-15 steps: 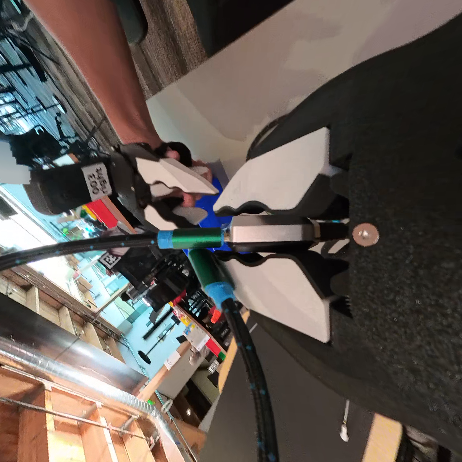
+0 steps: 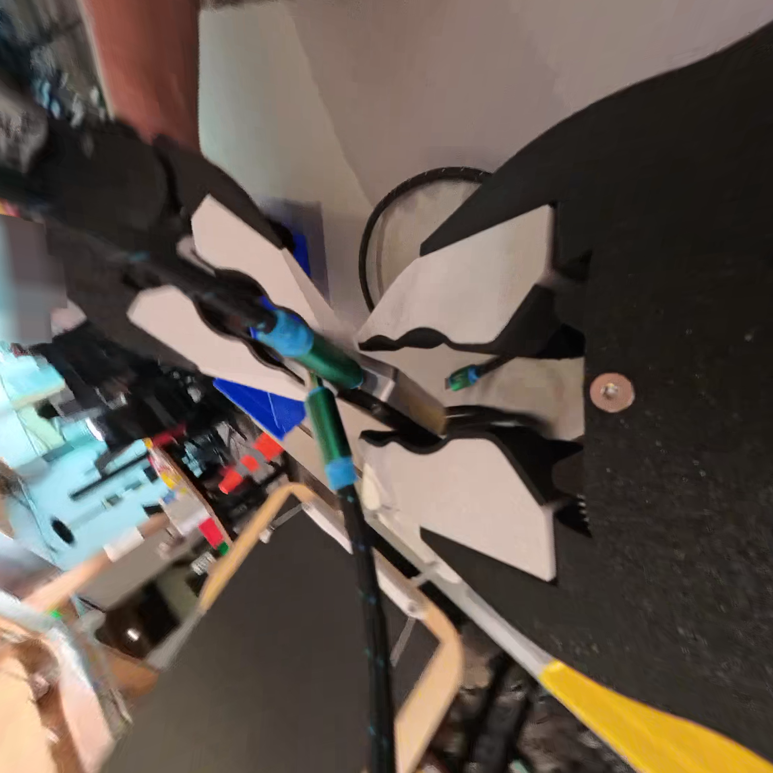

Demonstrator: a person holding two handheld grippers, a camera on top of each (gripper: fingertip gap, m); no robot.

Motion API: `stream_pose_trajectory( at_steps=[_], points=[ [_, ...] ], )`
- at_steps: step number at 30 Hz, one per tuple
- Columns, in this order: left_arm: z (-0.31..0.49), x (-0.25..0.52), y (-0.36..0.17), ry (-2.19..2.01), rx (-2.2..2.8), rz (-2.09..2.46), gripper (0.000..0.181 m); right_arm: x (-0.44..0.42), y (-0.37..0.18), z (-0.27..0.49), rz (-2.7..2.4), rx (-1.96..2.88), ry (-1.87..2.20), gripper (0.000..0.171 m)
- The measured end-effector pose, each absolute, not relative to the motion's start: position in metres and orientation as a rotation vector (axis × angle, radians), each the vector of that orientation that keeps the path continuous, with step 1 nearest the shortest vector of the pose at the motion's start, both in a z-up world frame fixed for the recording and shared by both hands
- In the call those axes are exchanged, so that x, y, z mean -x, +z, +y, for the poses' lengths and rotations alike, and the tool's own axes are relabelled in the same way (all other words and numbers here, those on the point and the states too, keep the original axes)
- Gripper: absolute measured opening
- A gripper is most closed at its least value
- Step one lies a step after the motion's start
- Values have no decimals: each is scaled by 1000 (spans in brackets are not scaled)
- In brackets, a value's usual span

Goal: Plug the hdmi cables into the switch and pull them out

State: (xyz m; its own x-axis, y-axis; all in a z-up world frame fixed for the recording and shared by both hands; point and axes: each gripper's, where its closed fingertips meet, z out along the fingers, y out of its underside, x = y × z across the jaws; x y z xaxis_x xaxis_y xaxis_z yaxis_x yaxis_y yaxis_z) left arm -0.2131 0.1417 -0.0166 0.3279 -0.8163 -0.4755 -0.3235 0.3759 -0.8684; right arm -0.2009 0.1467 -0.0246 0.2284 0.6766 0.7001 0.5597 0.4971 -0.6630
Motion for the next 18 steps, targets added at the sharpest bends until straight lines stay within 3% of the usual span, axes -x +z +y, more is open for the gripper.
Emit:
stream_pose_trajectory(
  at_steps=[2,5,12,18],
  points=[
    [156,224,-17,-504,1311,1123,41,190,-22,168,-1414,1200,-139,21],
    [163,238,-13,-650,1410,975,33,172,-24,192,-1340,1306,-386,20],
    [165,241,-42,-761,1582,805,46,167,-60,197,-1258,1531,-259,19],
    [180,228,-60,-671,1705,793,63,195,-81,175,-1392,1384,-231,19]
  ],
)
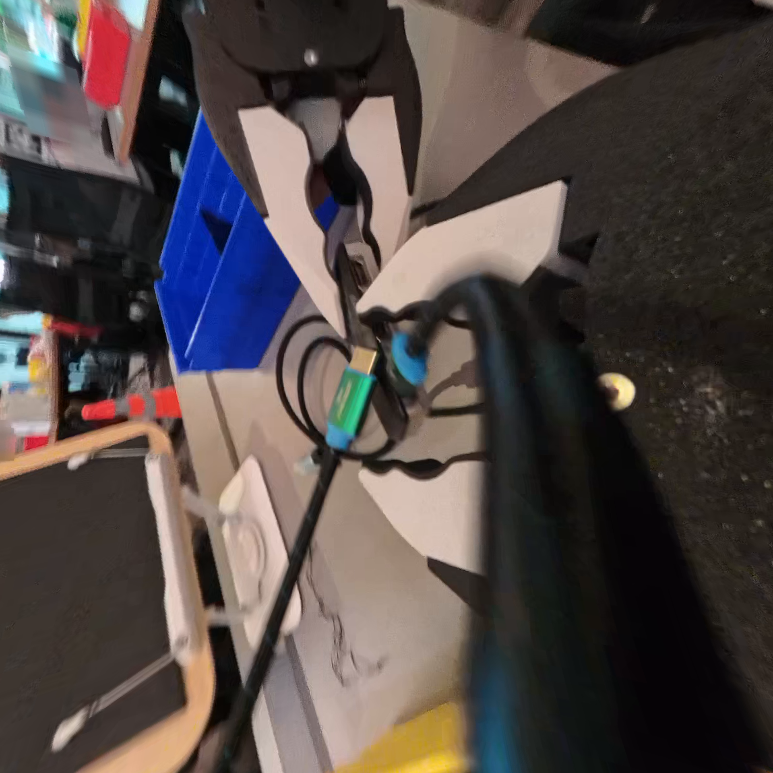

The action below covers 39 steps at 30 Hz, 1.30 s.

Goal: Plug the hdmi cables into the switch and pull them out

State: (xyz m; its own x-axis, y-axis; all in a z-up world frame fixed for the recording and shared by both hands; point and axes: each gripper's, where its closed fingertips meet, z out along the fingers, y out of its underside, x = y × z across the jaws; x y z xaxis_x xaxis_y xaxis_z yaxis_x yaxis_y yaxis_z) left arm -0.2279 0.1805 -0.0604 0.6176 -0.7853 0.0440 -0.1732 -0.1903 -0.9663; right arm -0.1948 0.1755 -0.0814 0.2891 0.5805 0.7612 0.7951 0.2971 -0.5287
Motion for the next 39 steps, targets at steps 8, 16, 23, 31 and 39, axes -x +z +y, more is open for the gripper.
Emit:
stream_pose_trajectory(
  at_steps=[8,16,23,31,39],
  points=[
    [175,218,-62,-875,1689,817,40,202,-76,156,-1399,1262,-13,20],
    [189,235,-52,-819,1673,726,39,180,-60,141,-1132,1662,656,58],
    [184,231,-59,-777,1667,770,39,168,-54,79,-1059,1751,1484,47],
    [182,227,-54,-825,1670,759,40,156,-49,121,-918,1623,1019,47],
    [180,221,-48,-844,1686,748,39,186,-77,141,-1039,1339,246,48]
  ],
)
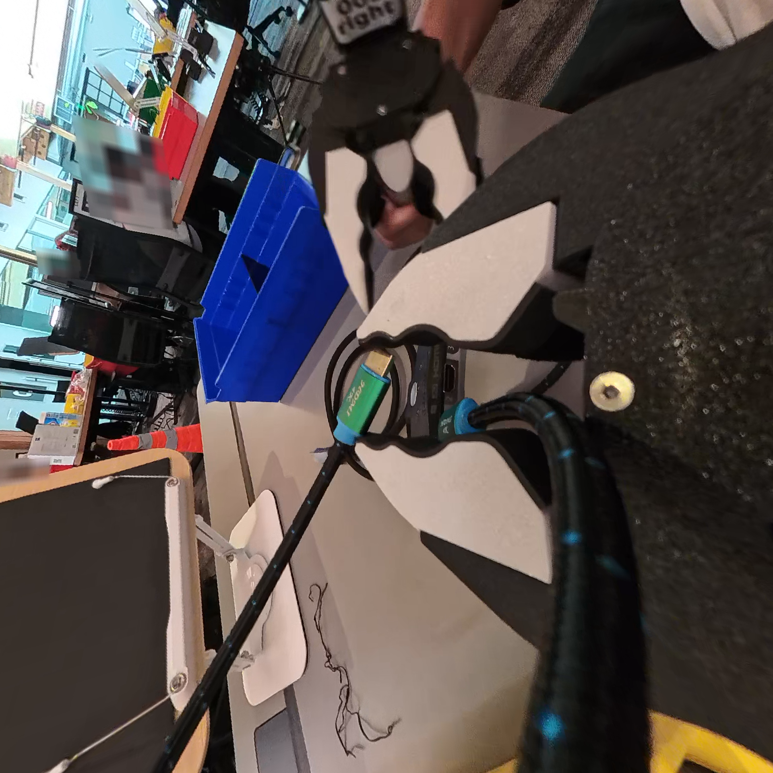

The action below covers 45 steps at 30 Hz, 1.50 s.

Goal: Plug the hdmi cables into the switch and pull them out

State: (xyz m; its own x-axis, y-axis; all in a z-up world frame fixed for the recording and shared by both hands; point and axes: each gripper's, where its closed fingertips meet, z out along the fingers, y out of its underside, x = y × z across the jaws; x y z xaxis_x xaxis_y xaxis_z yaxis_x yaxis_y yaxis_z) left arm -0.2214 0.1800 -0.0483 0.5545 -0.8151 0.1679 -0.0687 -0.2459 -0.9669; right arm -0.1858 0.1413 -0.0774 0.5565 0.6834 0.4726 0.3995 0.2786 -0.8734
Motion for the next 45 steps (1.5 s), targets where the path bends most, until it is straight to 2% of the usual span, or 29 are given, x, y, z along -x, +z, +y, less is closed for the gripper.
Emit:
stream_pose_trajectory(
  at_steps=[4,5,7,13,17,20,24,29,33,37,45],
  points=[
    [178,218,-45,-855,1685,748,39,205,-97,162,-1057,1332,-87,56],
    [177,217,-44,-864,1685,749,40,211,-97,166,-1064,1293,-156,51],
    [177,216,-42,-861,1689,738,40,219,-98,174,-1089,1247,-247,21],
    [186,236,-33,-883,1717,642,42,200,-77,217,-1098,1256,-265,19],
    [166,237,-40,-884,1722,719,43,159,-29,256,-1018,1282,-389,20],
    [156,232,-74,-776,1783,830,42,136,-15,264,-1026,1336,-345,20],
    [164,224,-128,-534,1891,994,43,136,-45,245,-1095,1384,-213,19],
    [190,212,-156,-284,1933,1127,44,128,-79,227,-1051,1391,-221,19],
    [203,194,-166,-332,2007,1153,64,119,-80,217,-1007,1385,-229,19],
    [196,184,-177,-445,2098,1148,75,112,-77,214,-970,1400,-209,19],
    [201,192,-174,-317,2062,1149,94,118,-74,210,-984,1392,-231,19]
  ],
)
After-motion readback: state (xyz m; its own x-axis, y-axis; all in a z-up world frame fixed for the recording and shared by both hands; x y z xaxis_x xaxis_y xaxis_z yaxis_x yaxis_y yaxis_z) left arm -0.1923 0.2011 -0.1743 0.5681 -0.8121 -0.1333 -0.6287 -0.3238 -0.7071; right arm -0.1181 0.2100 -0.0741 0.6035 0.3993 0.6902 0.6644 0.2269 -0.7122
